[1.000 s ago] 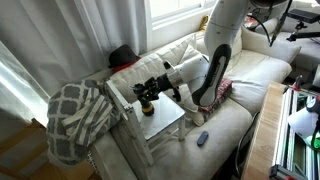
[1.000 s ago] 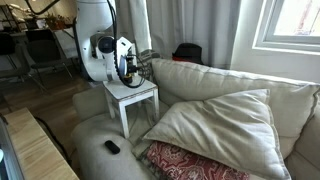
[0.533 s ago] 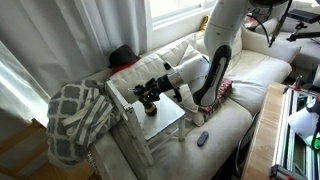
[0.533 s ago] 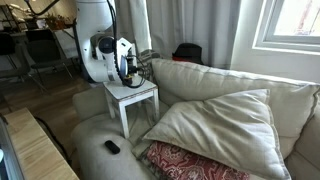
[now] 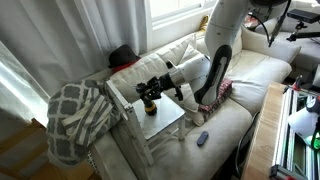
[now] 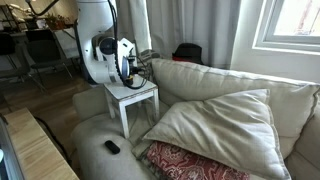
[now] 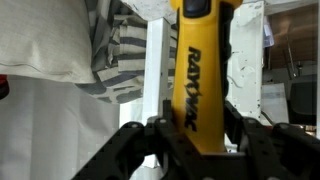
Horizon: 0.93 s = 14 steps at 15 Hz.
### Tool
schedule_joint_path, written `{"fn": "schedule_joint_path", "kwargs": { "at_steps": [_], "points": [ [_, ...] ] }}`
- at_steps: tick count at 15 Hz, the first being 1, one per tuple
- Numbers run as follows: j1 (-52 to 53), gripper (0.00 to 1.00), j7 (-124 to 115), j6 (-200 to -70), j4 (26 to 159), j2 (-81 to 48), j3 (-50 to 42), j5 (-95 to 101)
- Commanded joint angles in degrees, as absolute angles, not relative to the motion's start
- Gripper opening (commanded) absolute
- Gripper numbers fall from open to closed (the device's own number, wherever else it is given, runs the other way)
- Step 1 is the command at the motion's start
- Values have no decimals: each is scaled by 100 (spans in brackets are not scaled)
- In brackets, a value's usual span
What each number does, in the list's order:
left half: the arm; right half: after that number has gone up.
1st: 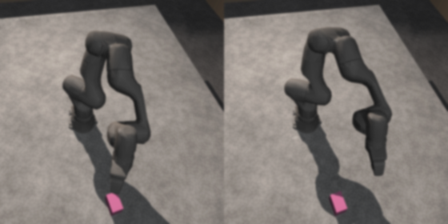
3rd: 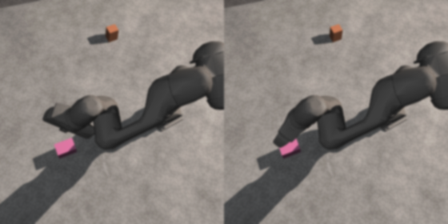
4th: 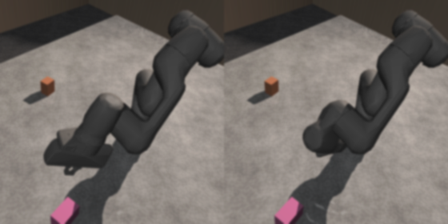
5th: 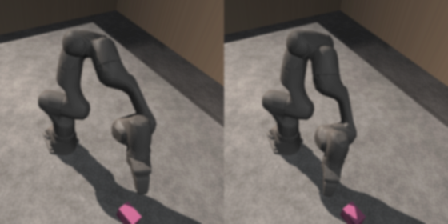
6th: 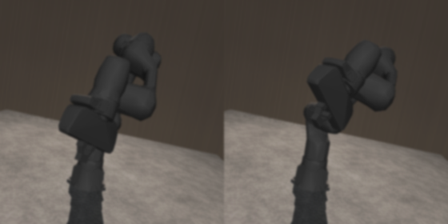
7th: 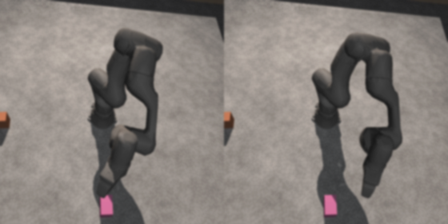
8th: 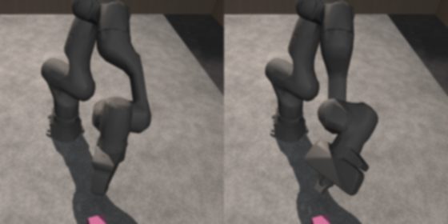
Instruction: Press the on and off button of the torchlight twice and then flip the torchlight to make it face down on the chair seat
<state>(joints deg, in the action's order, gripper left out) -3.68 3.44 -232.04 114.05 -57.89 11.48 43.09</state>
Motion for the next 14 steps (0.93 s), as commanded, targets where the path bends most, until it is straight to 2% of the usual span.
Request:
{"fn": "schedule_joint_path", "kwargs": {
  "at_steps": [1,14],
  "points": [
    [-336,26,0,-23218,11575,-5630,969,4661],
    [-357,26,-372,-22896,11803,-5425,812,4823]
  ]
}}
